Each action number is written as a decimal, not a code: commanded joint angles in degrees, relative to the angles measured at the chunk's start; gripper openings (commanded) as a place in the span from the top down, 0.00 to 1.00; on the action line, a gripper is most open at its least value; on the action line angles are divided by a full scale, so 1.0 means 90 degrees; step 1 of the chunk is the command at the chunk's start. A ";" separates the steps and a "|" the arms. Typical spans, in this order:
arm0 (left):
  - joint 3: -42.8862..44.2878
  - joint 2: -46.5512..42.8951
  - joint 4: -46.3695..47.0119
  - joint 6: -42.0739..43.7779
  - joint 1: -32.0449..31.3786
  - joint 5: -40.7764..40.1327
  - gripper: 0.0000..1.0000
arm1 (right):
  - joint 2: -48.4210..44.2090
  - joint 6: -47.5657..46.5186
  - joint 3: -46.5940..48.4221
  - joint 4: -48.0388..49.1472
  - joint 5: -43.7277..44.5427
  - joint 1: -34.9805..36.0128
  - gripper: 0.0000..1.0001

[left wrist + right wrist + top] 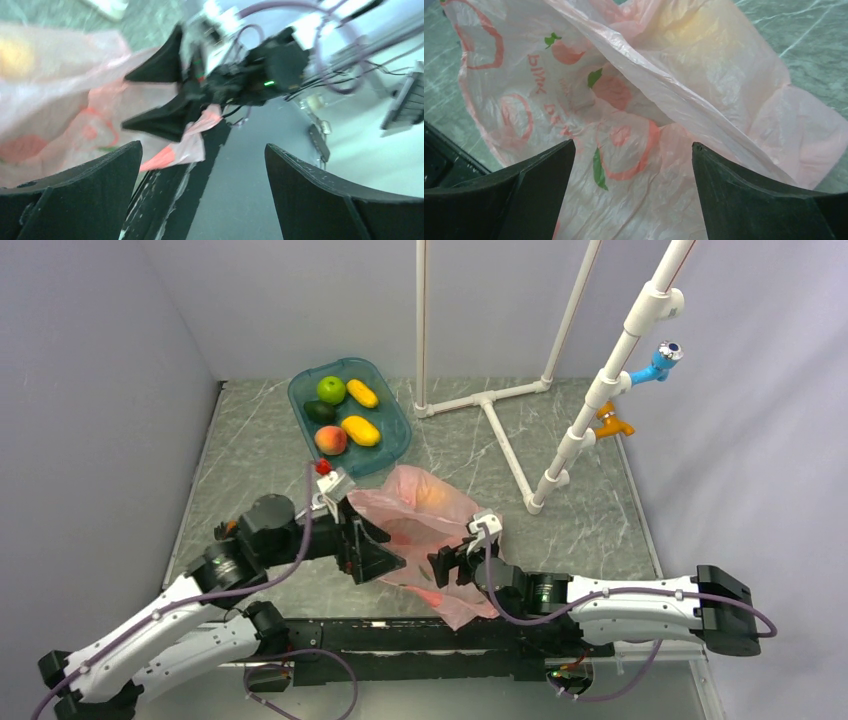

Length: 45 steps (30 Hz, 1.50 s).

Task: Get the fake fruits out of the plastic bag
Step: Adjust the plastic bag at the center of the board.

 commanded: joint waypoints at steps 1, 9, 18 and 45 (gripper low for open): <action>0.1550 0.0107 -0.0995 0.0592 -0.0004 0.0303 0.01 | 0.0058 -0.0106 -0.0039 0.0384 -0.0546 -0.0032 0.13; 0.4285 0.2478 -0.3757 0.2721 -0.0006 -0.2975 0.01 | 0.0821 0.0012 0.0463 0.0375 -0.0900 -0.0042 0.21; 0.3652 0.4136 -0.3486 0.4986 0.0045 -0.2463 0.01 | 0.0787 0.0527 0.0382 0.0482 -0.1458 -0.0115 0.21; 0.2914 0.4651 -0.2635 0.5836 -0.0690 -0.4624 0.07 | 0.0357 0.0773 -0.0056 0.0534 -0.1475 -0.0232 0.24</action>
